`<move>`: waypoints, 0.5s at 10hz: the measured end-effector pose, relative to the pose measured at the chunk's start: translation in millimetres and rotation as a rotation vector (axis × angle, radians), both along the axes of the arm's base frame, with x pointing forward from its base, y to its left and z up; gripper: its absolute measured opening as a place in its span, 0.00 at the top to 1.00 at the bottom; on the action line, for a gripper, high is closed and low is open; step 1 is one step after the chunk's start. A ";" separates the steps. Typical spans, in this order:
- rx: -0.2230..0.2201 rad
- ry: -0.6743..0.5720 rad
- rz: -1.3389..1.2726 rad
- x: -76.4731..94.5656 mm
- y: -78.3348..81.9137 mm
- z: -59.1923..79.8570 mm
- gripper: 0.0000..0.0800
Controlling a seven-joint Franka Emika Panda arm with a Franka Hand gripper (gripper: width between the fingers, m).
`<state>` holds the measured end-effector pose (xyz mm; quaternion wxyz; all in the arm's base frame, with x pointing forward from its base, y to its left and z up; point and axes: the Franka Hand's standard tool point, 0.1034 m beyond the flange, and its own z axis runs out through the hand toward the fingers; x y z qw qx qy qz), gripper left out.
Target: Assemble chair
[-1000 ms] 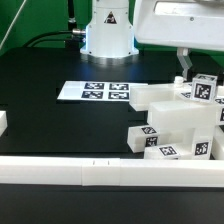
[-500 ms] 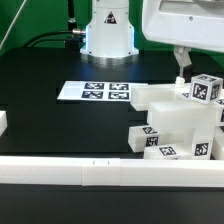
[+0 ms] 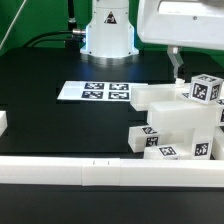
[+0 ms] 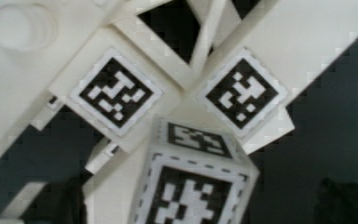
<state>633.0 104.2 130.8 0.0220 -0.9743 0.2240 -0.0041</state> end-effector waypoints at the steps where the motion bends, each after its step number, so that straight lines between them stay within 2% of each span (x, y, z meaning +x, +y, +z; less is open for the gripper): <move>1: -0.001 -0.002 0.054 0.0 -0.1 0.0 0.19; 5: -0.051 -0.036 0.462 -2.5 4.2 -6.1 0.19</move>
Offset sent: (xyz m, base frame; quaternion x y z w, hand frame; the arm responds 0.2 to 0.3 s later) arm -0.0080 0.0033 -0.0052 -0.0518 0.0538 -0.2161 0.9735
